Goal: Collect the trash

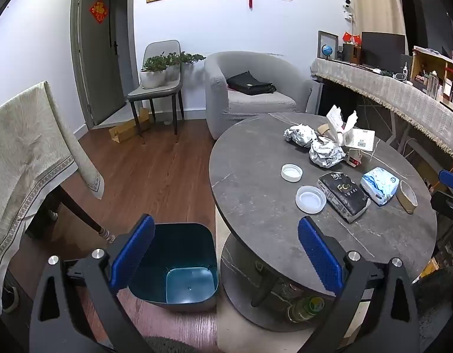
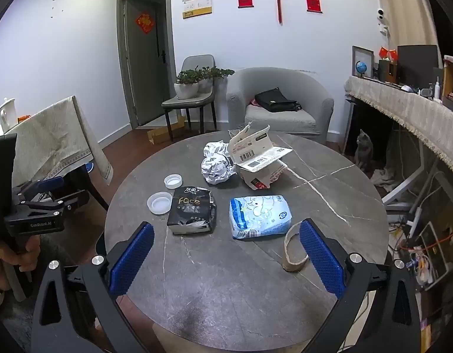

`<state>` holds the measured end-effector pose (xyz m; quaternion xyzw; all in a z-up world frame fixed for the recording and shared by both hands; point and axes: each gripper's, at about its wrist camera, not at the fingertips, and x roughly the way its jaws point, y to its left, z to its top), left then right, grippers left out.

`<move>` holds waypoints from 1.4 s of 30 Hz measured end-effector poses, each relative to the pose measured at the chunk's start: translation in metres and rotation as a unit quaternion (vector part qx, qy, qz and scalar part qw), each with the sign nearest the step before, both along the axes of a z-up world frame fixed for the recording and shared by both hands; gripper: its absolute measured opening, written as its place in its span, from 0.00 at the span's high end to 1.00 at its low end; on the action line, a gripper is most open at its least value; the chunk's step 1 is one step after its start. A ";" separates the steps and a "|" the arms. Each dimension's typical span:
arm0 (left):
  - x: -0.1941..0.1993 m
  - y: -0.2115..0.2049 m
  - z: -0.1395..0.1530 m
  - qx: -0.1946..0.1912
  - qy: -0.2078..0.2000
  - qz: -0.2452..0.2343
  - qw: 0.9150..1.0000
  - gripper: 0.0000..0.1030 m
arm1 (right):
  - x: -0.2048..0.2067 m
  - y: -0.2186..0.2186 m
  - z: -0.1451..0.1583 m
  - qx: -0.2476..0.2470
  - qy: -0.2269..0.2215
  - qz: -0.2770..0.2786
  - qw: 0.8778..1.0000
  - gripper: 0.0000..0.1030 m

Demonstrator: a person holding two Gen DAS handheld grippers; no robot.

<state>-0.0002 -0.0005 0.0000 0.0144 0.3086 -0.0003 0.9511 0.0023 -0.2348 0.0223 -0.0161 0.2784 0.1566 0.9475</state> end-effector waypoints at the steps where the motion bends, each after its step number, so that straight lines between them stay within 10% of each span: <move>1: 0.000 0.000 0.000 0.000 -0.001 0.000 1.000 0.03 | 0.000 0.000 0.000 0.001 0.001 0.000 1.000 0.03; 42: 0.000 0.000 0.000 -0.004 0.002 0.000 1.000 0.03 | 0.002 -0.003 -0.001 0.008 0.009 0.000 1.000 0.03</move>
